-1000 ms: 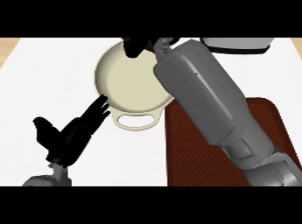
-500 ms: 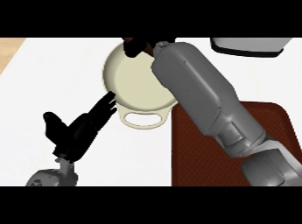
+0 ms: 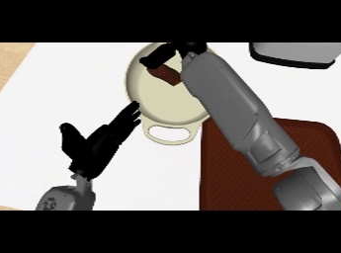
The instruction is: Pick the sweet potato from the tray and place it in the pot
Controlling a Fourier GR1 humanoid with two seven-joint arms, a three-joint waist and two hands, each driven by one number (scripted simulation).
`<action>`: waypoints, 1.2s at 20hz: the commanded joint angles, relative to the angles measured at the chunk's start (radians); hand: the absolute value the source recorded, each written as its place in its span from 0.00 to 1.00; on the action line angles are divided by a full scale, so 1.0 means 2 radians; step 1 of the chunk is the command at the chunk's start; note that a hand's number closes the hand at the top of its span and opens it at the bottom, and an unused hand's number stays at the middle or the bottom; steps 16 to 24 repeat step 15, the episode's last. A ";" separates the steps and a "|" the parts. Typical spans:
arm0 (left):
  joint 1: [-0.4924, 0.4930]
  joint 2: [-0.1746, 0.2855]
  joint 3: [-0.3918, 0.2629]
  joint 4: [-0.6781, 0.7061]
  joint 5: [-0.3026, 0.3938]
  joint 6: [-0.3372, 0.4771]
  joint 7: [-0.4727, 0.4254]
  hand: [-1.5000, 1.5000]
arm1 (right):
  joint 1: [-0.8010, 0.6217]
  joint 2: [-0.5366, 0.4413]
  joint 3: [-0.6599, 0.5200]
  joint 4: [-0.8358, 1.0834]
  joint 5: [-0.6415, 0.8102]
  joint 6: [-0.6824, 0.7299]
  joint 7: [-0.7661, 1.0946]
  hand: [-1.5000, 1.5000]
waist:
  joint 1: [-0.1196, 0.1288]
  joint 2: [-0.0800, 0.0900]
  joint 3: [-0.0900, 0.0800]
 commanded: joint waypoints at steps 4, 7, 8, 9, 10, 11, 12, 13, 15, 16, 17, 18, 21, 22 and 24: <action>-0.008 -0.001 -0.002 0.003 0.001 -0.003 0.006 0.50 | 0.027 0.000 -0.023 0.009 -0.095 -0.028 -0.098 0.00 | 0.005 0.002 0.001; -0.013 -0.012 -0.012 0.011 -0.009 0.004 0.003 0.50 | -0.004 0.000 -0.022 0.016 -0.114 -0.059 -0.104 0.00 | 0.006 0.000 0.000; -0.007 -0.003 0.002 0.027 -0.007 0.000 -0.013 0.50 | 0.031 0.000 -0.018 0.018 -0.119 -0.073 -0.144 0.00 | 0.000 0.001 0.000; 0.004 0.000 -0.004 -0.001 0.000 -0.005 -0.001 0.50 | 0.013 0.000 -0.019 0.030 -0.113 -0.097 -0.135 0.00 | 0.007 -0.001 0.000; -0.004 0.001 0.008 0.015 0.002 -0.002 -0.002 0.50 | 0.011 0.000 -0.016 0.037 -0.110 -0.102 -0.148 0.00 | -0.002 0.000 0.000; 0.003 0.000 0.000 0.015 0.000 -0.007 -0.007 0.50 | 0.014 0.000 -0.009 0.043 -0.121 -0.114 -0.143 0.00 | 0.002 -0.001 0.000; -0.011 -0.004 0.002 0.013 -0.013 0.012 0.002 0.50 | 0.000 0.000 -0.015 0.055 -0.115 -0.112 -0.144 0.00 | -0.010 -0.002 0.000; 0.002 0.005 0.013 0.005 0.006 -0.002 -0.001 0.50 | 0.010 0.000 -0.017 0.054 -0.129 -0.117 -0.155 0.00 | -0.011 -0.004 0.000; 0.013 0.005 0.016 -0.004 0.008 0.003 0.005 0.50 | 0.008 0.000 -0.028 0.071 -0.128 -0.118 -0.169 0.00 | -0.025 -0.007 0.000; 0.013 0.005 0.016 -0.004 0.008 0.003 0.005 0.50 | 0.008 0.000 -0.028 0.071 -0.128 -0.118 -0.169 0.00 | -0.025 -0.007 0.000; 0.013 0.005 0.016 -0.004 0.008 0.003 0.005 0.50 | 0.008 0.000 -0.028 0.071 -0.128 -0.118 -0.169 0.00 | -0.025 -0.007 0.000; 0.013 0.005 0.016 -0.004 0.008 0.003 0.005 0.50 | 0.008 0.000 -0.028 0.071 -0.128 -0.118 -0.169 0.00 | -0.025 -0.007 0.000; 0.013 0.005 0.016 -0.004 0.008 0.003 0.005 0.50 | 0.008 0.000 -0.028 0.071 -0.128 -0.118 -0.169 0.00 | -0.025 -0.007 0.000; 0.013 0.005 0.016 -0.004 0.008 0.003 0.005 0.50 | 0.008 0.000 -0.028 0.071 -0.128 -0.118 -0.169 0.00 | -0.025 -0.007 0.000; 0.013 0.005 0.016 -0.004 0.008 0.003 0.005 0.50 | 0.008 0.000 -0.028 0.071 -0.128 -0.118 -0.169 0.00 | -0.025 -0.007 0.000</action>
